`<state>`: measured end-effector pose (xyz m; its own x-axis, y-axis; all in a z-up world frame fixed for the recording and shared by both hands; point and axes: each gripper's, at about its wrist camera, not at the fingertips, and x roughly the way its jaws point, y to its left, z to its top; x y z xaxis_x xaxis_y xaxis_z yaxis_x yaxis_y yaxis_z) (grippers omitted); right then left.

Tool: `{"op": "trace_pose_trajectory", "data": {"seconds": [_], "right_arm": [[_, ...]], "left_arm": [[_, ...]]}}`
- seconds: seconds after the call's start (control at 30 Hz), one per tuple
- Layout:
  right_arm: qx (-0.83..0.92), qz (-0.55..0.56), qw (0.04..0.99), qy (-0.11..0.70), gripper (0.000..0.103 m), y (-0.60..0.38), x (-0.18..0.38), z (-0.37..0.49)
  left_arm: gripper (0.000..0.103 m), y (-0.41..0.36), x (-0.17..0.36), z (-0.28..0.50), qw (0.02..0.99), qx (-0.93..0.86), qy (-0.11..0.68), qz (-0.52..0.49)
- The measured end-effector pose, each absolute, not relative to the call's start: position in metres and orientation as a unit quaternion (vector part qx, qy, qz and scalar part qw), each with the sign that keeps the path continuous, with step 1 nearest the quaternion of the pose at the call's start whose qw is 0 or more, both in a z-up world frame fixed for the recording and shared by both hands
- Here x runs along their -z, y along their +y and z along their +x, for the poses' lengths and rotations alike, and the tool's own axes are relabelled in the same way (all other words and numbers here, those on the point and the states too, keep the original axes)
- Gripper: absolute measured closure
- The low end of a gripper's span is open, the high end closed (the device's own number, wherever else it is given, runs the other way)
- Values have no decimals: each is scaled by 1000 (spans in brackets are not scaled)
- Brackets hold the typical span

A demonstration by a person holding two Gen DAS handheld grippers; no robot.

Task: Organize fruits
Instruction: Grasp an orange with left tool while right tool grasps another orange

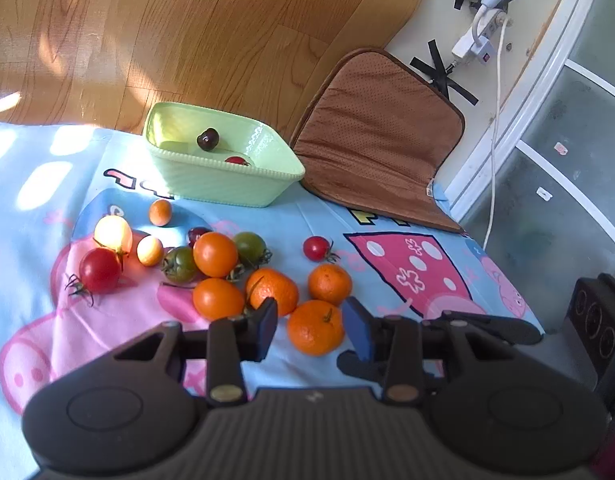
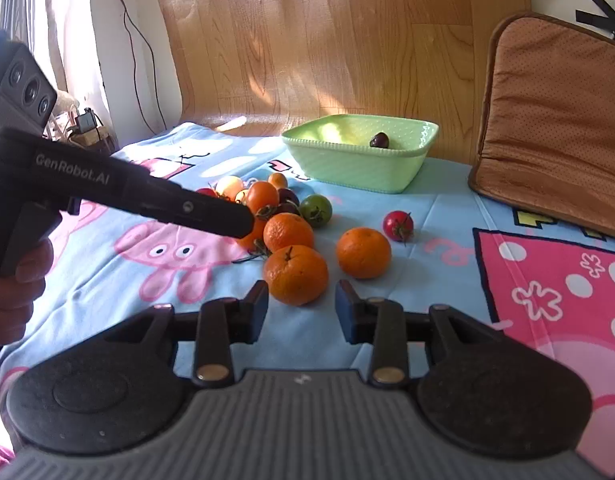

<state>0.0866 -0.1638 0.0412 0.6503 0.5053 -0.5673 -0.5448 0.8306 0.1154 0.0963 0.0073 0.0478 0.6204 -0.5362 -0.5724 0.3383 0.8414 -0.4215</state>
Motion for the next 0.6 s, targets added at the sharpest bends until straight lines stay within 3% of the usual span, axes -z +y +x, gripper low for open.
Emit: {"op": "trace_pose_trajectory", "data": {"seconds": [0.1, 0.17, 0.23, 0.6], "right_arm": [[-292, -49, 906, 304, 50, -152, -36, 91], [-290, -63, 906, 302, 50, -145, -33, 95], [-290, -65, 905, 304, 59, -143, -31, 99], [-261, -45, 915, 303, 59, -187, -35, 64]], "left_arm": [[63, 0, -45, 98, 890, 242, 365, -127], [63, -1, -45, 100, 891, 236, 368, -122], [58, -3, -47, 105, 894, 230, 366, -114], [47, -44, -37, 127, 911, 200, 361, -4]]}}
